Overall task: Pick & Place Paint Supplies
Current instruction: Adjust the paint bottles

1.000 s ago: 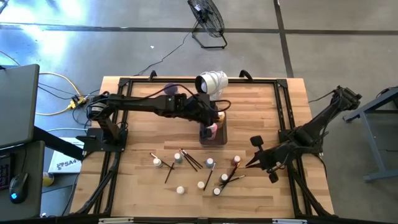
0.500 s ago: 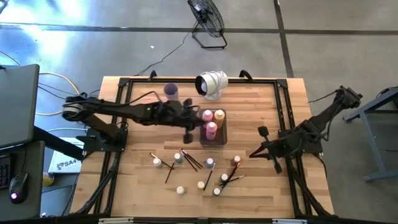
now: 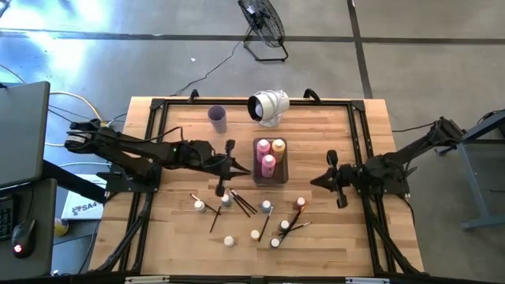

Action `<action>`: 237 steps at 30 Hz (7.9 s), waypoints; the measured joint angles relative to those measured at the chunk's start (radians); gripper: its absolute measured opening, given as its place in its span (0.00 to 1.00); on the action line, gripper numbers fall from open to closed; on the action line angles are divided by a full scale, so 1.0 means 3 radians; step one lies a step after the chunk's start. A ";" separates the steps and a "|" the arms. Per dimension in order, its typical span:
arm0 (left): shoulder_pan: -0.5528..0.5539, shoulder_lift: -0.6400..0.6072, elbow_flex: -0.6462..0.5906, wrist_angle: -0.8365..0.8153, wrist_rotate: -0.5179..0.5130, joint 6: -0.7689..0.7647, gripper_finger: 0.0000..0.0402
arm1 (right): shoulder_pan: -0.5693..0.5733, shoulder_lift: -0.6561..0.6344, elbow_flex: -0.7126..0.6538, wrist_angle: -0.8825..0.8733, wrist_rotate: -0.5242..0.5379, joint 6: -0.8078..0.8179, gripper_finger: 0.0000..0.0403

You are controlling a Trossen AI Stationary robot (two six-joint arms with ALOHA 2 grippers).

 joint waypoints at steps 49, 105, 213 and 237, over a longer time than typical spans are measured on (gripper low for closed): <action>0.0267 0.0043 -0.0706 0.0507 -0.0600 -0.0563 0.00 | -0.1411 0.2580 0.0667 0.0659 -0.0562 0.0645 0.00; 0.0267 0.0043 -0.0705 0.0448 -0.0602 -0.0639 0.00 | -0.1805 0.2643 0.0842 0.0376 -0.0282 0.0428 0.00; 0.0922 0.1627 -0.0154 0.1215 -0.0339 -0.1497 0.00 | -0.1380 0.1444 0.0842 -0.0425 -0.0164 0.0099 0.00; 0.1050 0.1626 -0.0156 0.1240 -0.0316 -0.1548 0.00 | -0.1380 0.1445 0.0842 -0.0456 -0.0164 0.0100 0.00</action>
